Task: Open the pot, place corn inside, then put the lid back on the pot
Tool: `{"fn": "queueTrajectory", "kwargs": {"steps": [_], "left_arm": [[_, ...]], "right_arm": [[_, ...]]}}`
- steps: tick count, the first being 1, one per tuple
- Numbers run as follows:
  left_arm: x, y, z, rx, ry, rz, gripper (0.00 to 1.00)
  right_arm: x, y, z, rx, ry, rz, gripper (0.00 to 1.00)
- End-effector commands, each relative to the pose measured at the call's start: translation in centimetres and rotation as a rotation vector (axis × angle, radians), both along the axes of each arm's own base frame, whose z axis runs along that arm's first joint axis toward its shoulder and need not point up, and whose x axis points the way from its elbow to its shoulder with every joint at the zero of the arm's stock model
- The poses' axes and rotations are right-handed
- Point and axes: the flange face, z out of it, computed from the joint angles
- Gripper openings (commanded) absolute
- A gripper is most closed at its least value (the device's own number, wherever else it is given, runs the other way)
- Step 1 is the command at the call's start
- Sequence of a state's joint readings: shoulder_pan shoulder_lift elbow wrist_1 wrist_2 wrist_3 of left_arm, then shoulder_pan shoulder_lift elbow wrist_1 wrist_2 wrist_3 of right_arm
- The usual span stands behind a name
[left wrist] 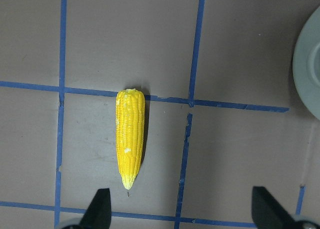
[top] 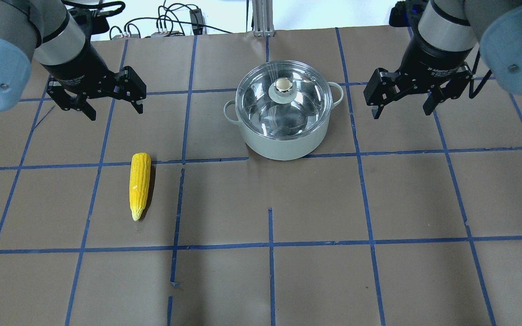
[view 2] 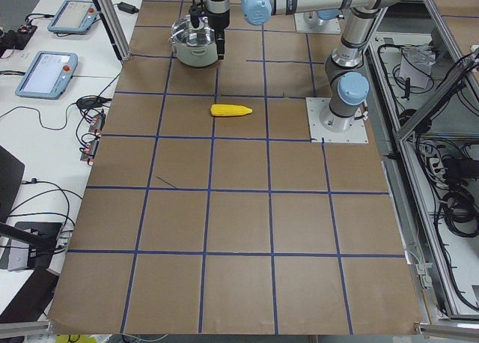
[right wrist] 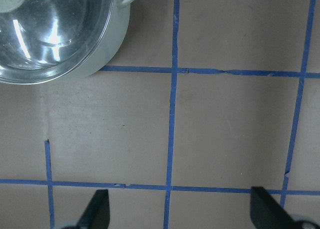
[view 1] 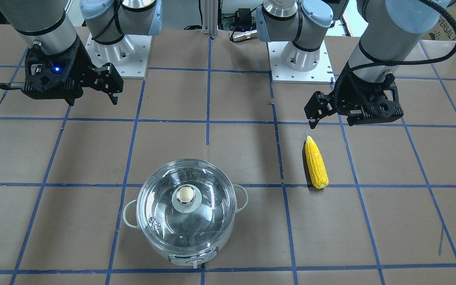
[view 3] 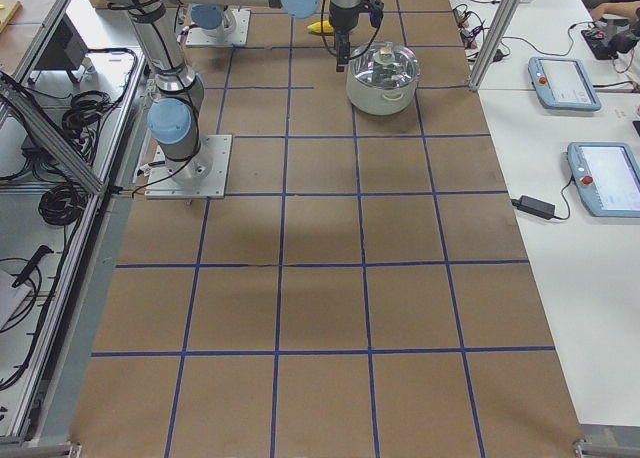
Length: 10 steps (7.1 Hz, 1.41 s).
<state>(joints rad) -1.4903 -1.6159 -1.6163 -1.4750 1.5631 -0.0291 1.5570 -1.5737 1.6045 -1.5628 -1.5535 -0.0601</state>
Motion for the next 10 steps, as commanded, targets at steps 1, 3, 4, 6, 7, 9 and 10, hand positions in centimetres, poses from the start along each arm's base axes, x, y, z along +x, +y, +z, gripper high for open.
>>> {"fn": "queueTrajectory", "kwargs": {"steps": [1,3,4,6,7,9,10], "left_arm": [[0.0,-0.1,0.0,-0.002,0.0,0.001,1.0],[0.0,-0.1,0.0,-0.001,0.001,0.001,1.0],[0.0,-0.1,-0.1,0.0,0.002,0.001,1.0],[0.5,-0.2,-0.5,0.008,0.001,-0.01,1.0],[1.1,-0.5,-0.8,0.01,-0.001,-0.01,1.0],[1.1,-0.7,-0.9,0.011,-0.001,0.005,1.0],[1.0,-0.6,-0.8,0.01,0.002,0.007,1.0]], "right_arm": [[0.0,0.0,0.2,-0.003,0.0,0.0,1.0],[0.0,0.0,0.2,-0.003,0.0,0.0,1.0],[0.1,0.0,0.1,-0.003,-0.006,-0.002,1.0],[0.4,-0.5,-0.5,0.003,-0.018,-0.001,1.0],[1.3,-1.7,-1.0,-0.026,-0.037,0.008,1.0],[7.6,-6.6,-1.6,-0.053,-0.035,0.019,1.0],[10.8,-9.3,-2.1,-0.05,-0.025,0.054,1.0]]}}
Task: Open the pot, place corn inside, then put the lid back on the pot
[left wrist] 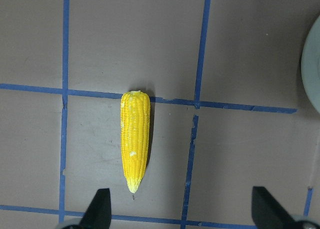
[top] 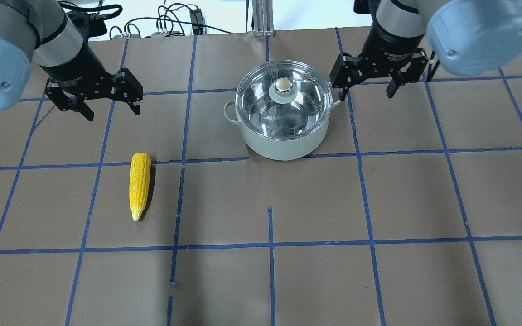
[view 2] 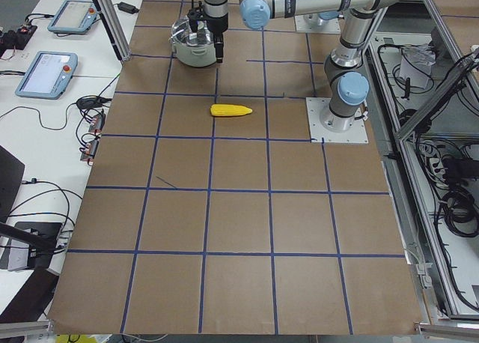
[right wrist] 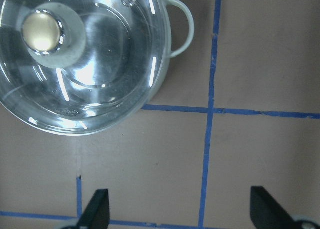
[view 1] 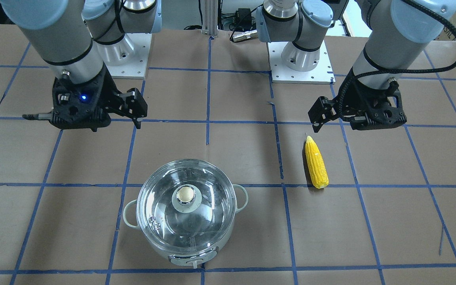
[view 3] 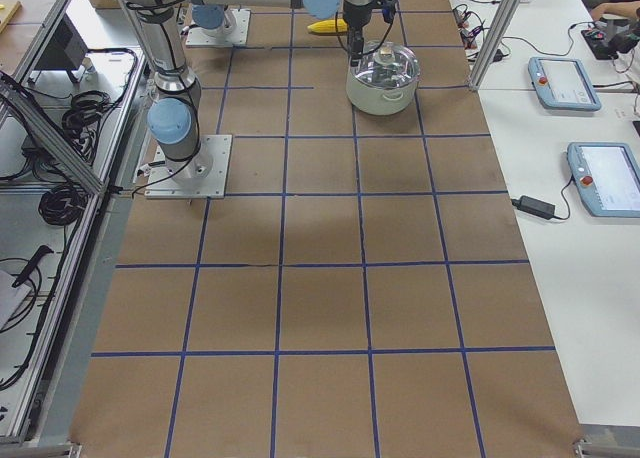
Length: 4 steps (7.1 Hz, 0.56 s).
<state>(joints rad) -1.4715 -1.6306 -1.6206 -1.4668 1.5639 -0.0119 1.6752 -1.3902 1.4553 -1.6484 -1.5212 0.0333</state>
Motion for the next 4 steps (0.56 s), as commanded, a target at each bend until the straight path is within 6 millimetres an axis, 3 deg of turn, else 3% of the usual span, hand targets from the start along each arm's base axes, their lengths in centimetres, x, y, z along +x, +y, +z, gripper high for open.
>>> {"fn": "queueTrajectory", "kwargs": {"steps": [1,2,3,4], "left_arm": [[0.1,-0.1,0.0,-0.001,0.002,-0.011,1.0],[0.5,-0.5,-0.3,-0.01,0.0,-0.034,1.0],[0.6,-2.0,-2.1,-0.024,-0.004,-0.098,1.0],[0.7,-3.1,-5.3,-0.028,-0.005,-0.14,1.0]], "right_arm": [[6.3,-5.0,-1.8,-0.007,0.048,0.033,1.0],[8.3,-5.9,-3.5,-0.014,0.106,0.056,1.0],[9.4,-6.8,-5.3,-0.014,0.108,0.04,1.0],[10.4,-7.4,-6.8,-0.029,0.102,0.021,1.0]]}}
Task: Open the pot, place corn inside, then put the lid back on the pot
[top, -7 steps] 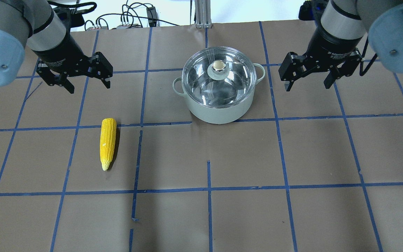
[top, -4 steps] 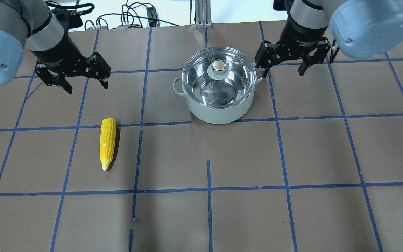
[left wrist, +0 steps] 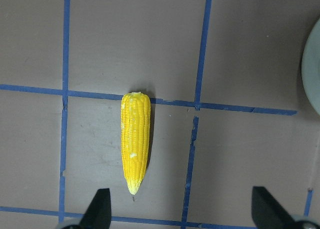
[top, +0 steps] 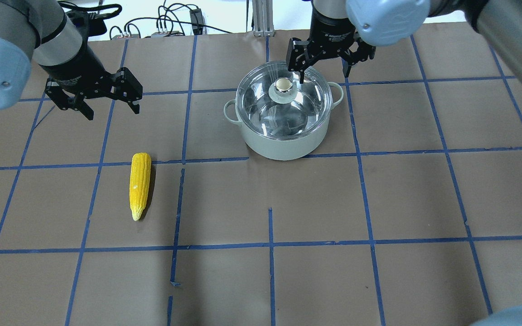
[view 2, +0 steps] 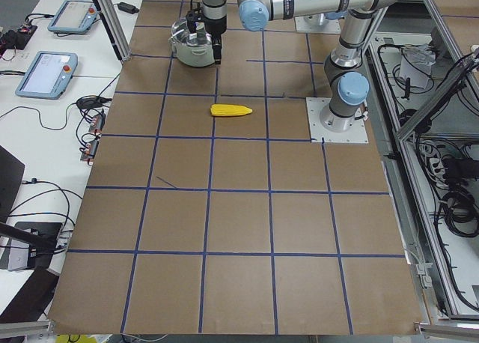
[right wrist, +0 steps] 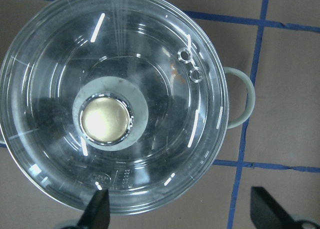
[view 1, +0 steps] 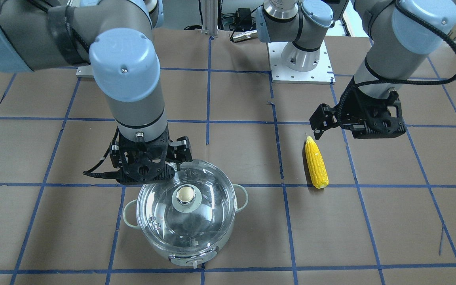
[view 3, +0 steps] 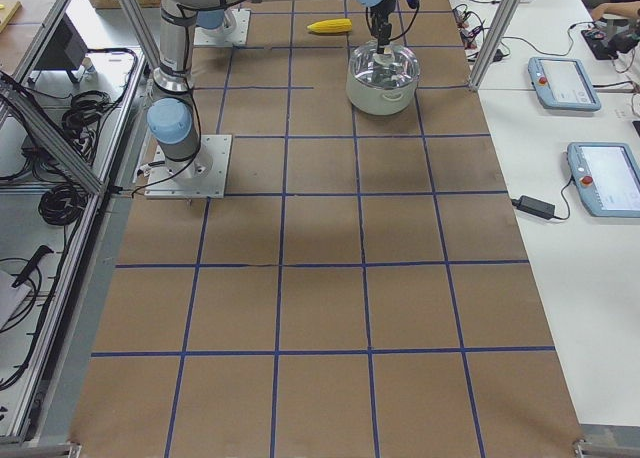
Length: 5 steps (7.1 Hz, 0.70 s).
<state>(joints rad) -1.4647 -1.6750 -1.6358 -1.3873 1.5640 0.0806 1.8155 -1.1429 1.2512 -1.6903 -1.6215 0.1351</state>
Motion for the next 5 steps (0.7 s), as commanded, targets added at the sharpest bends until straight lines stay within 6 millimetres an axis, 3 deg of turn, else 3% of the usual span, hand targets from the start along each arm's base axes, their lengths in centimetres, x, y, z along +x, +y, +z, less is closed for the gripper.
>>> {"fn": "queueTrajectory", "kwargs": {"steps": [1,3,4,5], "left_arm": [[0.3,-1.8,-6.2,-0.027,-0.008,-0.121,1.0],[1.5,-1.6,-13.5,-0.107,-0.025,-0.194,1.0],[3.8,-0.7,-16.1,-0.117,-0.027,-0.181,1.0],[4.7,-0.1,-16.8,-0.118,0.04,-0.162,1.0]], "right_arm": [[2.5,-1.6,-3.6,-0.02,0.003,-0.007,1.0],[3.2,-2.4,-3.5,-0.03,-0.008,-0.017,1.0],[3.7,-2.6,-3.6,-0.032,-0.009,-0.021,1.0],[3.8,-2.6,-3.6,-0.033,-0.011,-0.019,1.0]]}}
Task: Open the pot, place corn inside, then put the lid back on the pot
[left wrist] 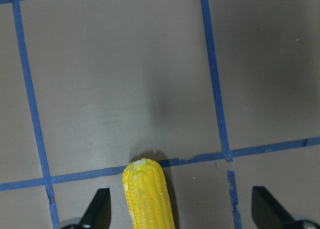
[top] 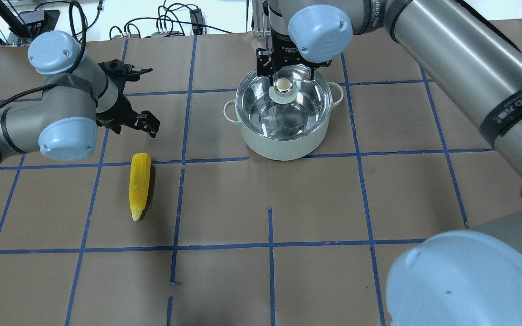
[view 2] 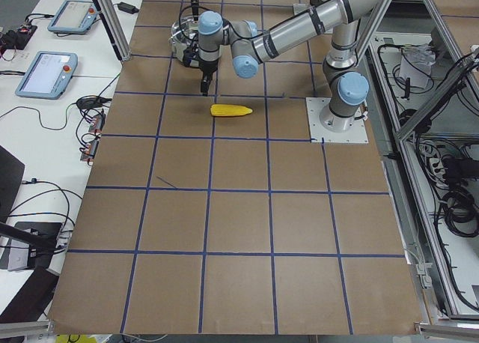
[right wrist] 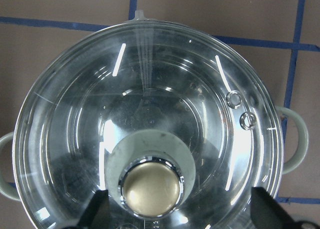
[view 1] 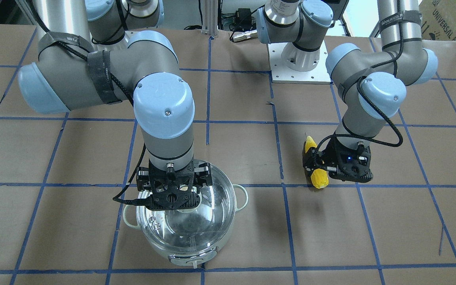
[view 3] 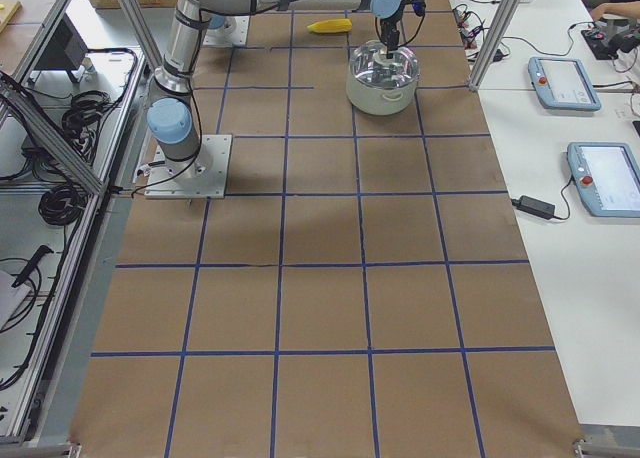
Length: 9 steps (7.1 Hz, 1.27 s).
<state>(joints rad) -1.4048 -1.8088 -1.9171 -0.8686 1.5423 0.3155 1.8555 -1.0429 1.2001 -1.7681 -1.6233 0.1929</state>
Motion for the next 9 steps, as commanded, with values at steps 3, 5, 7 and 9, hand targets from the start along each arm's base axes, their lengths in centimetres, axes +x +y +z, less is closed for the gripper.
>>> {"fn": "queueTrajectory", "kwargs": {"steps": [3,5,7,9], "left_arm": [[2.8,3.1,-5.3,0.068,0.099,0.065,1.0],[2.6,4.4,-6.2,0.095,0.099,0.106,1.0],[2.8,4.4,-6.2,0.1,0.094,0.139,1.0],[2.8,4.1,-6.5,0.08,0.093,0.21,0.99]], "right_arm": [[0.9,-0.8,-1.0,-0.024,-0.011,0.004,0.97],[1.1,-1.1,-1.6,-0.026,-0.013,0.004,0.97],[1.2,-1.3,-2.2,-0.025,-0.013,0.004,0.9],[1.2,-1.3,-2.4,-0.026,-0.016,0.004,0.8]]}}
